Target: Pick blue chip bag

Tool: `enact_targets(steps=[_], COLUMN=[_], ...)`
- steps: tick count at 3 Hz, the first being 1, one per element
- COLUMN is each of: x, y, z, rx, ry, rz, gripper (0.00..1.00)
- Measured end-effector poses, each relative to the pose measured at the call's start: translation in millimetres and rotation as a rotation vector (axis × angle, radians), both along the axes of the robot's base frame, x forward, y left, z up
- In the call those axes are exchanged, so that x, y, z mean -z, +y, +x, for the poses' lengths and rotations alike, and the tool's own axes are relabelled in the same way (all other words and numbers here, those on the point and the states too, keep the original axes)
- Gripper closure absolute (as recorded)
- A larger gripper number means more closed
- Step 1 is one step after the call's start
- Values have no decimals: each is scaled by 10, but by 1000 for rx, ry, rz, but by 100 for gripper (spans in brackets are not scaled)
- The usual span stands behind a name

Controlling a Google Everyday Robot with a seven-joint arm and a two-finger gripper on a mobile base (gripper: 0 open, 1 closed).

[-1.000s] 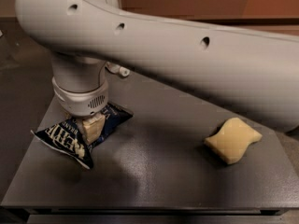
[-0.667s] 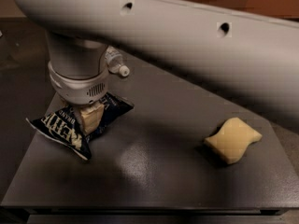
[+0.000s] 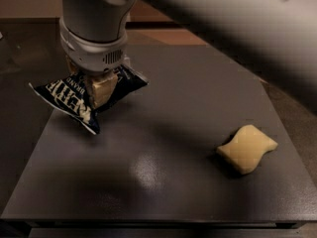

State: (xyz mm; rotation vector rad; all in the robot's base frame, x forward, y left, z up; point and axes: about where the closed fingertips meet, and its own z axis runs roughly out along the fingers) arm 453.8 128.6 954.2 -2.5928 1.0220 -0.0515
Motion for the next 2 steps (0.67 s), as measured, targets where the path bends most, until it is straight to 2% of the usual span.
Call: enact_targets(steps=[1,2], x=[-284,-285], y=[-88,-88], z=[134,134], rx=[14,14], ry=[-44,-45], rz=[37,37], gripper=[100,100])
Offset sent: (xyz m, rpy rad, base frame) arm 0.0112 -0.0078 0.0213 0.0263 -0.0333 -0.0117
